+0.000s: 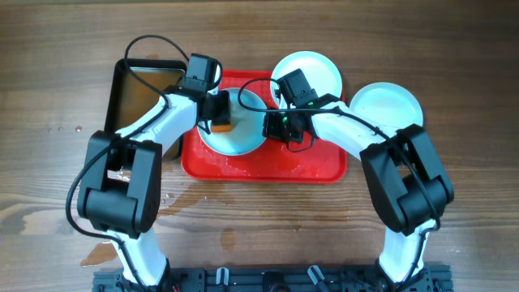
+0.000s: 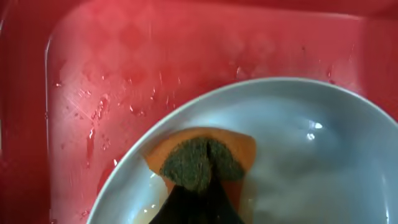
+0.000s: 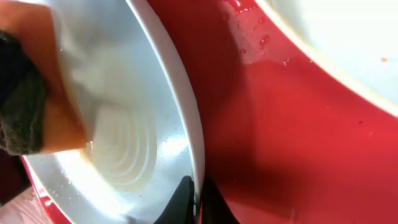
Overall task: Clean dirty plates on tray and stack at the side
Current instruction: 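Scrub the plate with the sponge while the right gripper holds the rim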
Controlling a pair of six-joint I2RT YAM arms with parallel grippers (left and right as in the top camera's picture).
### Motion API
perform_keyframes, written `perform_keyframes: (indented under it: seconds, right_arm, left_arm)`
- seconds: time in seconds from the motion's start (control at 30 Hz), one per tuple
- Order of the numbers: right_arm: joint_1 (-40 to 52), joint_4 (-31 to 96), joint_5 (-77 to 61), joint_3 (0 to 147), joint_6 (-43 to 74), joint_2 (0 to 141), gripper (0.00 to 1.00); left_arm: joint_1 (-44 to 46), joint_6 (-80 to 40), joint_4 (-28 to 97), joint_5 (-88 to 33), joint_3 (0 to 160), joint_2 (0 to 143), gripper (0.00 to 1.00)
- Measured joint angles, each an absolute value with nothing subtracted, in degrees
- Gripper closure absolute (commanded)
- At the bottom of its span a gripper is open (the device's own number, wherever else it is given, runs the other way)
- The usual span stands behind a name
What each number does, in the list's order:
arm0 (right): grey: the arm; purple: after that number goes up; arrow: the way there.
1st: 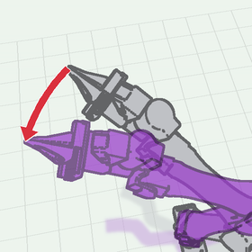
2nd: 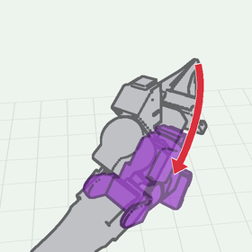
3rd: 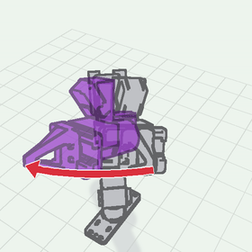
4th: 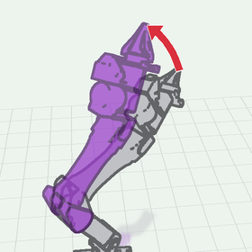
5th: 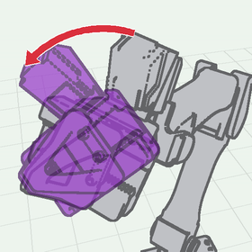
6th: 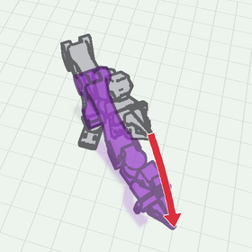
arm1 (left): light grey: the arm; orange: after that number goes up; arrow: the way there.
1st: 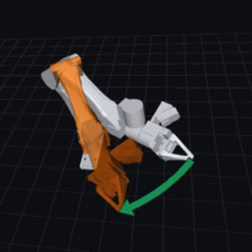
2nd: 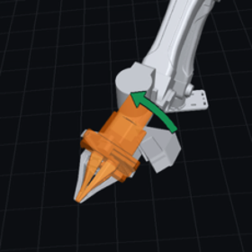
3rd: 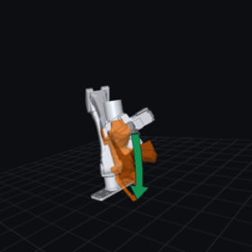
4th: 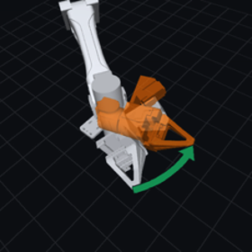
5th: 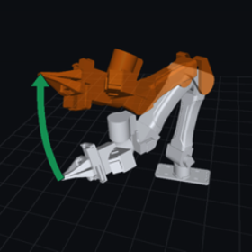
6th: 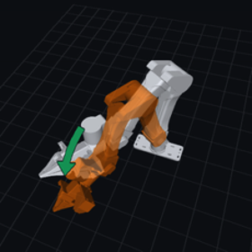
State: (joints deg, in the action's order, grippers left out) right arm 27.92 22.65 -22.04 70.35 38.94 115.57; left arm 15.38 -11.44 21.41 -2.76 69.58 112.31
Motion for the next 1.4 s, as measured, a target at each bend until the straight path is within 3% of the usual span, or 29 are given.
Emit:
perform_keyframes:
  seconds: [0.1, 0.33, 0.57, 0.77, 0.93, 1.0, 1.23, 1.4]
  right_arm:
    - [27.9, 22.7, -22.0, 70.3, 39.0, 115.6, 0.96]
    - [28.0, 23.4, -22.1, 70.3, 36.5, 115.6, 0.95]
    - [27.9, 22.6, -22.0, 70.3, 36.8, 115.7, 0.96]
    - [28.0, 21.1, -22.1, 70.3, 38.1, 115.9, 0.96]
    - [28.0, 21.6, -22.5, 70.5, 38.0, 115.9, 0.96]
    - [28.0, 21.8, -22.5, 70.5, 37.6, 115.9, 0.96]
    - [28.1, 22.5, -22.5, 70.5, 35.9, 115.9, 0.96]
    - [28.2, 22.2, -22.5, 70.5, 35.7, 115.9, 0.96]
  left_arm:
    - [15.4, -12.8, 24.6, -2.9, 69.8, 112.3, 0.96]
    - [14.1, -15.3, 46.1, -13.6, 71.4, 111.5, 0.96]
    - [14.1, -14.1, 33.8, -15.3, 70.0, 111.7, 0.96]
    - [15.4, -23.2, 22.2, 3.4, 69.6, 112.2, 0.96]
    - [17.6, -24.8, 29.4, 8.2, 70.3, 112.1, 0.96]
    - [17.8, -24.9, 34.4, 6.5, 70.8, 111.7, 0.96]
    - [17.8, -15.1, 51.0, -16.1, 70.9, 111.2, 0.96]
    - [17.7, -17.6, 47.7, -13.2, 70.5, 111.4, 0.96]
